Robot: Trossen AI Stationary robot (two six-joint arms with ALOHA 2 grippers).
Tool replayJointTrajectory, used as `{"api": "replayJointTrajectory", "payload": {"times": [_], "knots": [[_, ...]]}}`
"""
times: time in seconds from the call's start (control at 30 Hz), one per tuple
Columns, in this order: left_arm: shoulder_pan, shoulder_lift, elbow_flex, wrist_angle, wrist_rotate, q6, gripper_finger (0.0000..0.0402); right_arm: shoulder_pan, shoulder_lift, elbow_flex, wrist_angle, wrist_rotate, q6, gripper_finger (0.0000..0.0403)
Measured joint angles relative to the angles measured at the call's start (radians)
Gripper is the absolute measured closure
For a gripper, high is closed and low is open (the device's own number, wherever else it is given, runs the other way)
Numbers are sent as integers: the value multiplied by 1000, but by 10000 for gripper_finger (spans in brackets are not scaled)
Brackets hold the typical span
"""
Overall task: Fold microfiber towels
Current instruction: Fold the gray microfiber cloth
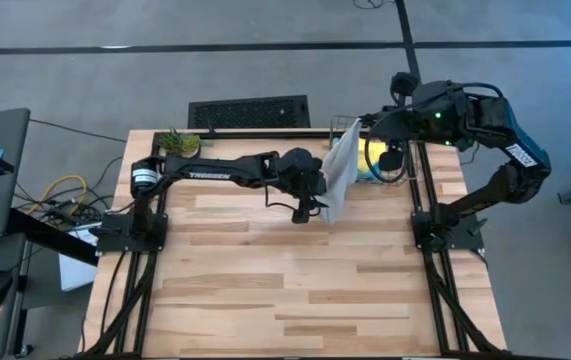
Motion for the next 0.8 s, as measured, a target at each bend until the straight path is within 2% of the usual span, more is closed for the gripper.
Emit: {"api": "replayJointTrajectory", "payload": {"times": [0.37, 0.47, 0.63, 0.7, 0.8], "knots": [[10, 39, 0, -39, -115, -5, 278, 0, 0, 0, -6, 0, 1, 397], [10, 38, 0, -37, -144, -16, 308, 0, 0, 0, -9, 0, 1, 397], [9, 38, 0, -34, -157, -28, 389, 0, 0, 0, -9, 0, 1, 397], [9, 38, 0, -62, -158, -57, 394, 0, 0, 0, -10, 0, 9, 397], [6, 18, 0, -192, -170, -121, 399, -2, 0, 0, -36, 0, 45, 397]]}}
